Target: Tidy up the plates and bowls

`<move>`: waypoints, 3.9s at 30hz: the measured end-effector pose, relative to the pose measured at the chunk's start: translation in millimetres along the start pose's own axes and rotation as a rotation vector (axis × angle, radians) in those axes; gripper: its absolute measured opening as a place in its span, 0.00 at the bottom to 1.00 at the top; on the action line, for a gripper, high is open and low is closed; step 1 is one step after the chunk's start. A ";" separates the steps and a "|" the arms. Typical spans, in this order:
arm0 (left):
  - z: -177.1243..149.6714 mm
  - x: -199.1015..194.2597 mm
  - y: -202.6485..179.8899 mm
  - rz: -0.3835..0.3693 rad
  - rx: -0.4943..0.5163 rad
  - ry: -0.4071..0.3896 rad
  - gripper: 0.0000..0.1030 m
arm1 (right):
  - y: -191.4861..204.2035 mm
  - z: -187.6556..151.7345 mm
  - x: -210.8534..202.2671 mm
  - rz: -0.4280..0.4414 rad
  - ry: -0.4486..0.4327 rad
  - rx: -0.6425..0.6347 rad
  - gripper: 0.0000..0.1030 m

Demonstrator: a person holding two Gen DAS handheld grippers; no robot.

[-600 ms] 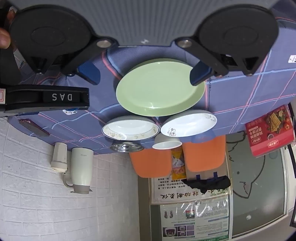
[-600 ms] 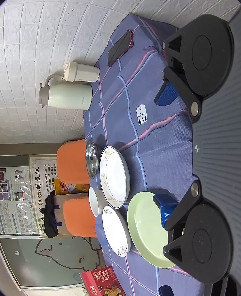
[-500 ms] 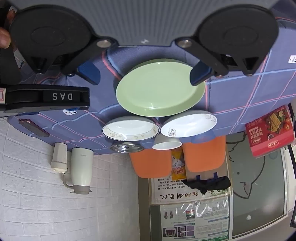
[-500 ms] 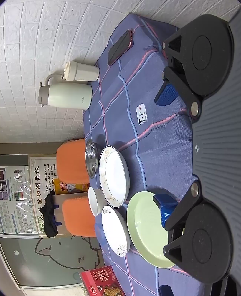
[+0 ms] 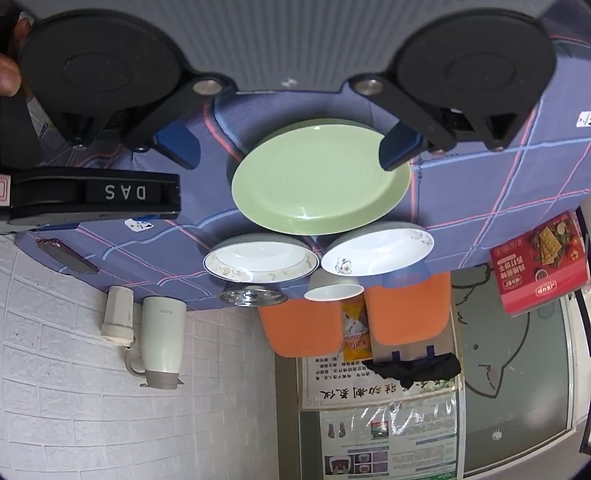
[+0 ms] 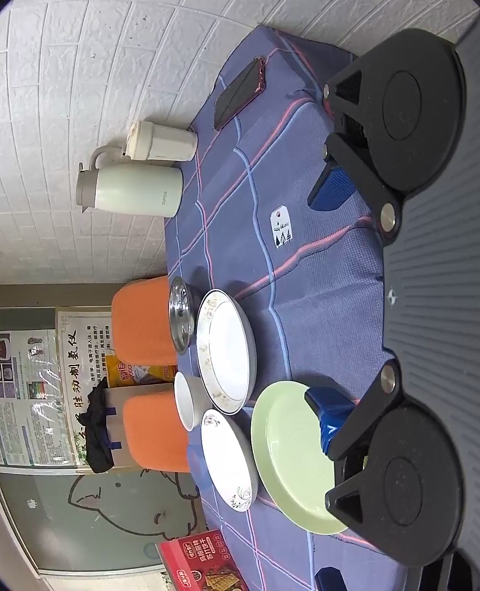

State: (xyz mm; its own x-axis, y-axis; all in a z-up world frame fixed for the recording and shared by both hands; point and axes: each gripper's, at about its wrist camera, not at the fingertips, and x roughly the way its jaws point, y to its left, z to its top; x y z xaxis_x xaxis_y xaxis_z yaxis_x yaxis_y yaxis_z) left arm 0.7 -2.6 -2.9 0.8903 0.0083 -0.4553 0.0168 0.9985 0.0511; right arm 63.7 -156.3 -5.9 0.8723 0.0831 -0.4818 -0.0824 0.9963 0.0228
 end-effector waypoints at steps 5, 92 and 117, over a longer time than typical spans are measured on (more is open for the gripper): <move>-0.2 2.4 2.7 -0.002 0.000 0.004 1.00 | 0.0 -0.1 0.1 0.001 0.000 0.001 0.87; 43.7 116.6 117.6 0.035 -0.149 0.310 1.00 | 42.9 23.8 105.6 0.133 0.265 -0.091 0.87; 37.4 150.6 119.8 -0.038 -0.093 0.378 0.97 | 71.4 13.0 108.1 0.313 0.235 -0.221 0.84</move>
State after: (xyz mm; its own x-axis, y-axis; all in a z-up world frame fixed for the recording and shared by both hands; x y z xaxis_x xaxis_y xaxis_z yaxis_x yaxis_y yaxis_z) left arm 153.8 116.3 -32.1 0.6594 -0.0275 -0.7513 -0.0097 0.9989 -0.0451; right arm 158.4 -75.8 -44.9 0.6580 0.3479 -0.6678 -0.4484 0.8935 0.0236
